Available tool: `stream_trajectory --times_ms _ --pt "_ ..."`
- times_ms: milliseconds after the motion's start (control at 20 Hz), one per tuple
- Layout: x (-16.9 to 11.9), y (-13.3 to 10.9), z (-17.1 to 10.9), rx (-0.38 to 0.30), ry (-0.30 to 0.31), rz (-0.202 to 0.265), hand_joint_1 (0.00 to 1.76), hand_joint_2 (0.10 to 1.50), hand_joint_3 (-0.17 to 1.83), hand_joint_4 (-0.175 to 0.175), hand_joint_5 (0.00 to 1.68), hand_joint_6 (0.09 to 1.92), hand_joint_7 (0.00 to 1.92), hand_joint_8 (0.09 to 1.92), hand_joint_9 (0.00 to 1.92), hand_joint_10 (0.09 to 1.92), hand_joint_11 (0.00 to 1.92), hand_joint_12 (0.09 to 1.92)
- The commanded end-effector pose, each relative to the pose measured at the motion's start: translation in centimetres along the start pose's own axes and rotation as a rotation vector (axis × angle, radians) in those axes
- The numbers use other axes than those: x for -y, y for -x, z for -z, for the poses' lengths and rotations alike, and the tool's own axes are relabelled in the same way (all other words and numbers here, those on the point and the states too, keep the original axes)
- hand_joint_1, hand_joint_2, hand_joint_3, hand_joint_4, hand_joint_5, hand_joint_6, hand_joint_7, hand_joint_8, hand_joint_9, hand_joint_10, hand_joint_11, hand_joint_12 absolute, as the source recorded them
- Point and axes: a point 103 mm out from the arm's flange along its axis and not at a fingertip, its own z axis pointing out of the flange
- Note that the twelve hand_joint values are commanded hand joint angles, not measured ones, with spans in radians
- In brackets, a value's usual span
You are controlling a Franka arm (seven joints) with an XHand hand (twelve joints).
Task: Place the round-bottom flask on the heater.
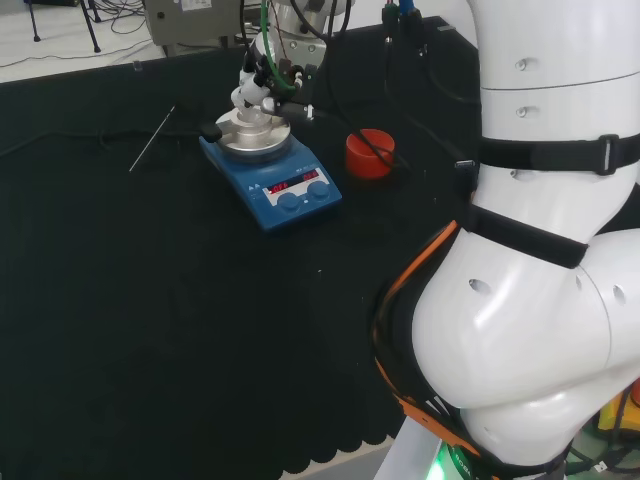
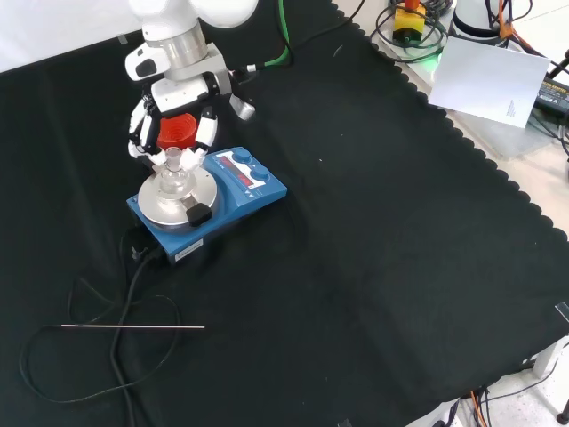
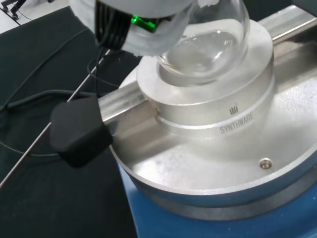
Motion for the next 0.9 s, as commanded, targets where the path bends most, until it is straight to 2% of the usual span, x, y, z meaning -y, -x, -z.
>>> stream_trajectory --times_ms 50,700,800,900 --pt "-0.12 0.1 -0.29 0.009 -0.003 -0.006 1.09 0.71 0.67 0.175 1.13 0.92 0.58 0.59 0.83 0.51 0.58 1.2" --pt "-0.7 -0.25 -0.95 -0.004 0.001 -0.006 1.09 0.71 0.67 0.175 1.13 0.92 0.57 0.59 0.82 0.5 0.58 1.2" --pt "-0.61 -0.18 -0.93 -0.029 0.01 -0.005 1.08 0.75 0.63 0.173 1.11 0.94 0.56 0.59 0.82 0.5 0.58 1.2" --pt "-0.51 -0.14 -0.94 -0.05 0.011 -0.009 1.06 0.86 0.45 0.143 1.05 0.98 0.54 0.61 0.8 0.51 0.56 1.22"
